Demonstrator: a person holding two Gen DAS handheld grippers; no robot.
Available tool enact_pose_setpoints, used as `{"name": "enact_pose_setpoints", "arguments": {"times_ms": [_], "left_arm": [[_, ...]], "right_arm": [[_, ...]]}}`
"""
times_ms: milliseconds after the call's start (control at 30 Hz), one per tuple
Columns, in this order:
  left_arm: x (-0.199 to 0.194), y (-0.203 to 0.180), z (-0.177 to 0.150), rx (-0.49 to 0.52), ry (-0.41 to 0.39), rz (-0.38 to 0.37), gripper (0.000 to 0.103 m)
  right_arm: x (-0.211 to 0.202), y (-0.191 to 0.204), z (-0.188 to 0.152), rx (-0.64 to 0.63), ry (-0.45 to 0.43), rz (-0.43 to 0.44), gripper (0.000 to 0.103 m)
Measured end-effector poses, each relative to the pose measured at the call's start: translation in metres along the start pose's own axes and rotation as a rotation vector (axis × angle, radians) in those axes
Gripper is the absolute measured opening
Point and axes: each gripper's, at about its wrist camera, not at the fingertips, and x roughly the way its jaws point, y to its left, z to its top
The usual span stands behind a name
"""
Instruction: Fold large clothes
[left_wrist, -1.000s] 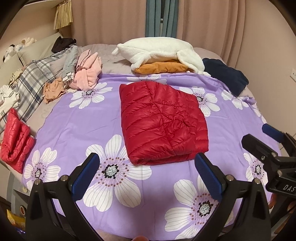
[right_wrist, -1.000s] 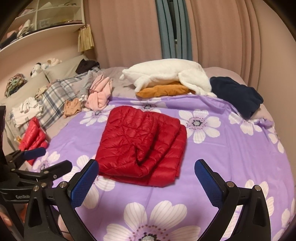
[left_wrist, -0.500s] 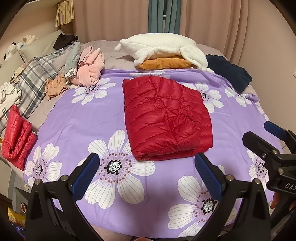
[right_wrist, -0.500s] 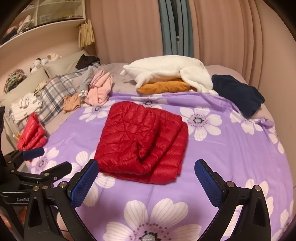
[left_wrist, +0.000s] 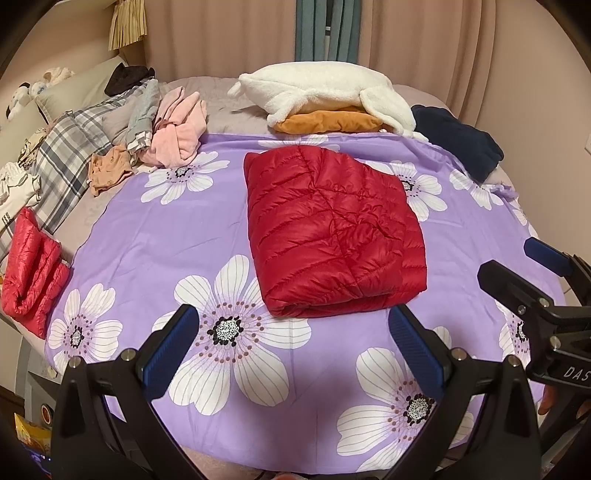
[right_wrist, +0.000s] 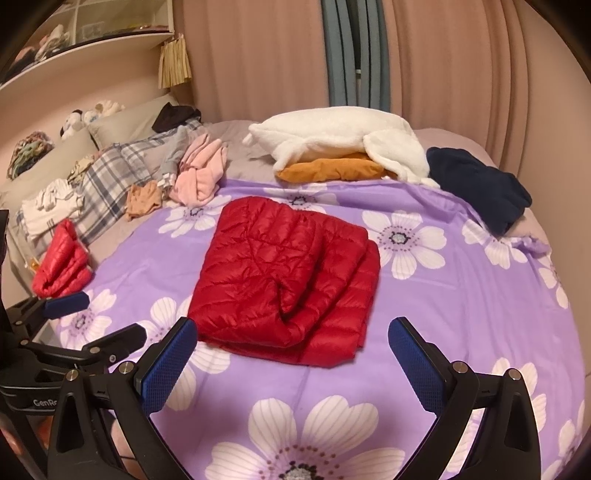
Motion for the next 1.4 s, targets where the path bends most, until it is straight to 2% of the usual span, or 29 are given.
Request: {"name": "enact_pose_setpoints", "arguments": {"times_ms": [1400], "left_arm": [[0.0026, -0.0008, -0.0022, 0.006, 0.002, 0.004, 0.103]], "right_arm": [[0.0024, -0.0002, -0.0007, -0.002, 0.006, 0.007, 0.102]]}}
